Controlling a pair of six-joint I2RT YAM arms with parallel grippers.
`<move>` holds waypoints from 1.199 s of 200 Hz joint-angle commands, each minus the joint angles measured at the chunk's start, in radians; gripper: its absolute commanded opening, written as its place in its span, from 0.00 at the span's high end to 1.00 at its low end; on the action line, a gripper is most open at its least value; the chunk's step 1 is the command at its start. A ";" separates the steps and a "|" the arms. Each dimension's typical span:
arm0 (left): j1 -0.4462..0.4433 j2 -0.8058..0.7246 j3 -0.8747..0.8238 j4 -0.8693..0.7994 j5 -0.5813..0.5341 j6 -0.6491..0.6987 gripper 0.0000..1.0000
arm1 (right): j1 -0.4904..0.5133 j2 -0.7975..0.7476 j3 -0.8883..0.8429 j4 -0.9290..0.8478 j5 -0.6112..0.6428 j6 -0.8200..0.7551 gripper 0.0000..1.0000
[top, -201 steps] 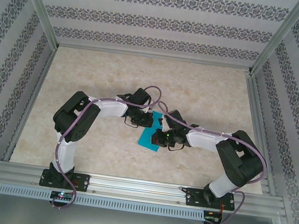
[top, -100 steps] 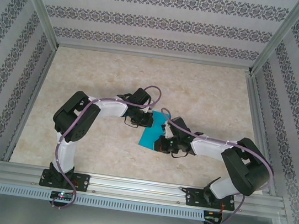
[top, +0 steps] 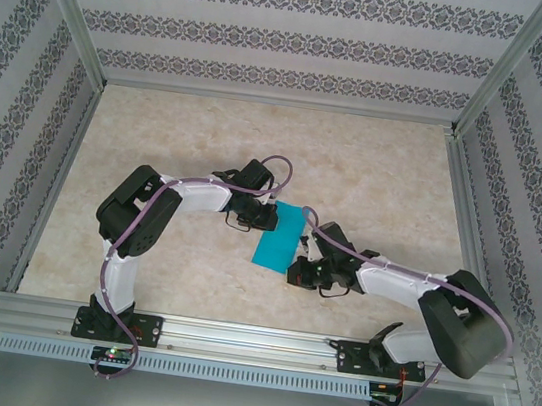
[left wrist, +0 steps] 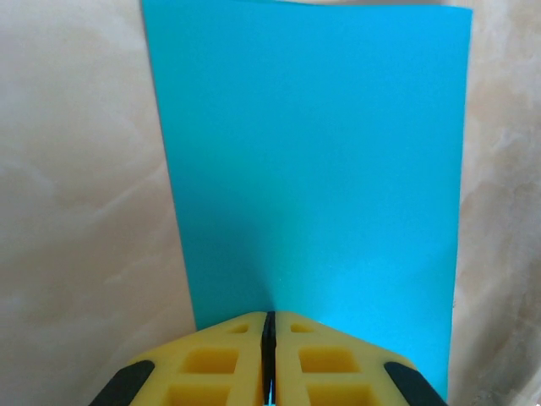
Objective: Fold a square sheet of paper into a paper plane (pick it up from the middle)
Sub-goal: Fold the square sheet of paper in half at the center of the table.
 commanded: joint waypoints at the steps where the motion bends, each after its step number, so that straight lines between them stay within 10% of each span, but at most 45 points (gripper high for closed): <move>1: 0.026 0.096 -0.050 -0.180 -0.129 0.034 0.87 | -0.045 -0.039 0.035 -0.004 -0.041 0.035 0.96; 107: 0.026 0.085 -0.050 -0.184 -0.124 0.034 0.87 | -0.103 0.242 0.166 0.126 -0.086 -0.008 0.96; 240: 0.031 0.077 -0.050 -0.170 -0.116 0.039 0.87 | -0.132 0.002 0.122 -0.092 0.026 -0.042 0.96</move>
